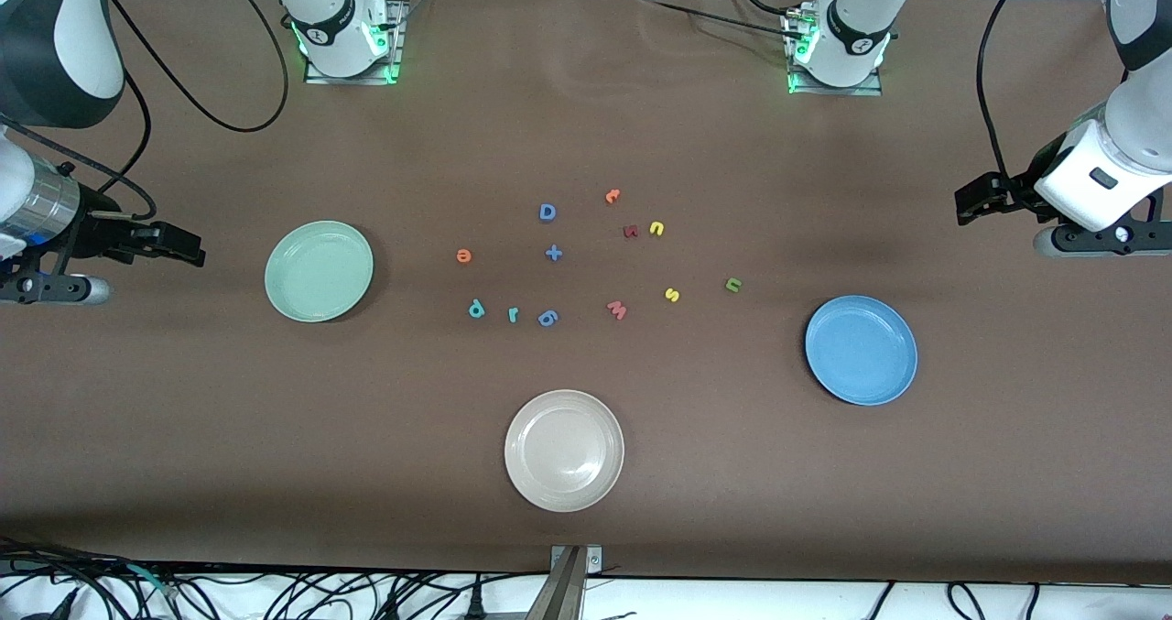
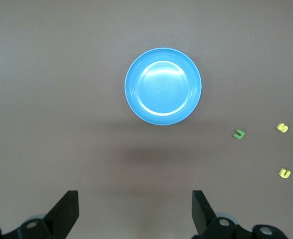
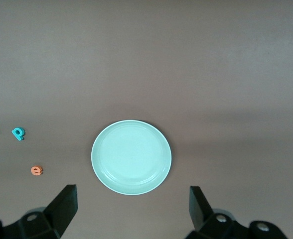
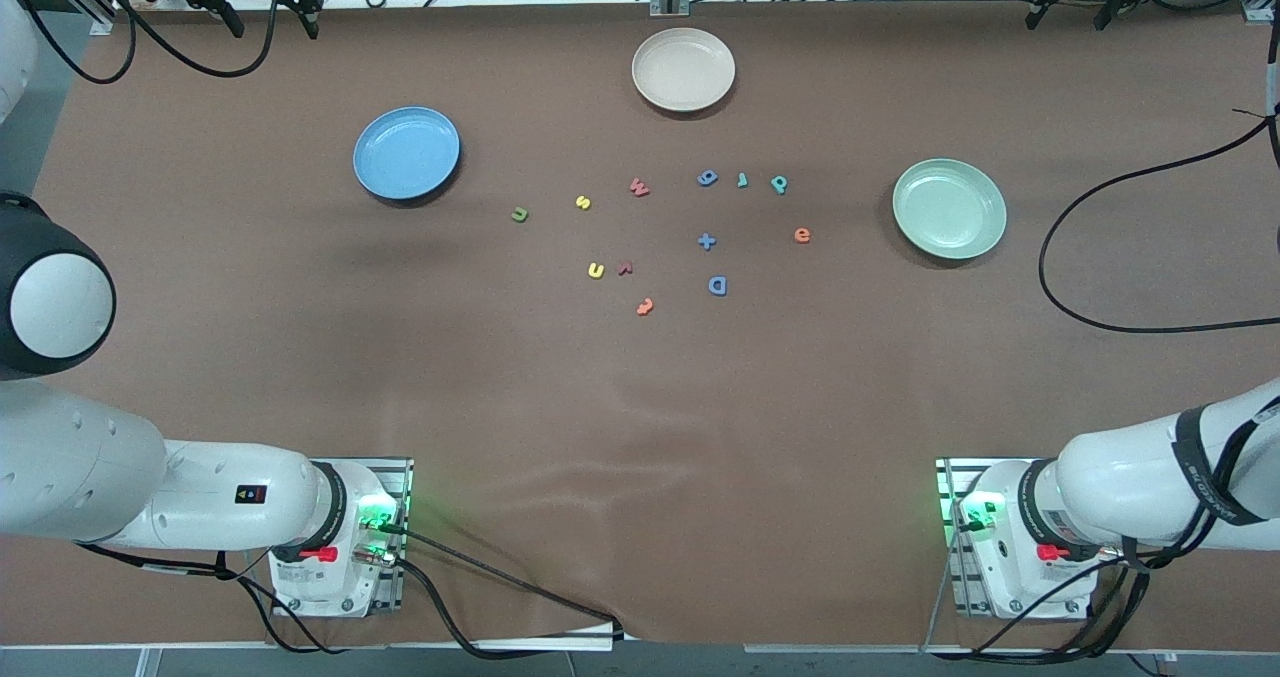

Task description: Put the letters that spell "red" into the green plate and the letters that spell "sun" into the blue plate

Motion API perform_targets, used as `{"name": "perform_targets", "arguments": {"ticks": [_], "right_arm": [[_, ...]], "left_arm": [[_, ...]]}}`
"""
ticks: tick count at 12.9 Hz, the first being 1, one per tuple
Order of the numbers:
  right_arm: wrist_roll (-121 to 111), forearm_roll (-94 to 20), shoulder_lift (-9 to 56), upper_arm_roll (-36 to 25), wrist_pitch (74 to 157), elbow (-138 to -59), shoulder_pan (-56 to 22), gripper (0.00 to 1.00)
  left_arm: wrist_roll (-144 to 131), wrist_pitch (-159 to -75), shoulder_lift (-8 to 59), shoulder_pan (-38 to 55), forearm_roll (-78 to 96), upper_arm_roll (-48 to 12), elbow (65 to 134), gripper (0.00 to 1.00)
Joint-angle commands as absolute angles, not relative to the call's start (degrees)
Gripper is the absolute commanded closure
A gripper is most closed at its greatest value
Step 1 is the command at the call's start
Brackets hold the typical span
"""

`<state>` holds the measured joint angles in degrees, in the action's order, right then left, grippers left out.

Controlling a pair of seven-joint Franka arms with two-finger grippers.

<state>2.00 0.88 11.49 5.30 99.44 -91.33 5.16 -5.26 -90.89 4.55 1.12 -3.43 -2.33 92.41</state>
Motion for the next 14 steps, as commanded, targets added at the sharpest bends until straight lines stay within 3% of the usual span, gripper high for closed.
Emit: {"name": "perform_targets", "arguments": {"ticks": [1,14], "right_arm": [[2.5,0.1,11.3,6.2,99.0,-91.1,6.2,0.01],[2.5,0.1,11.3,6.2,98.1,-91.1,6.2,0.01]], "left_arm": [[-5.7,-91.4,4.7,1.3,-2.8,-2.2,92.5,0.00],[-5.9,-91.8,4.6,1.6,-4.2,-2.3,92.0,0.00]]}}
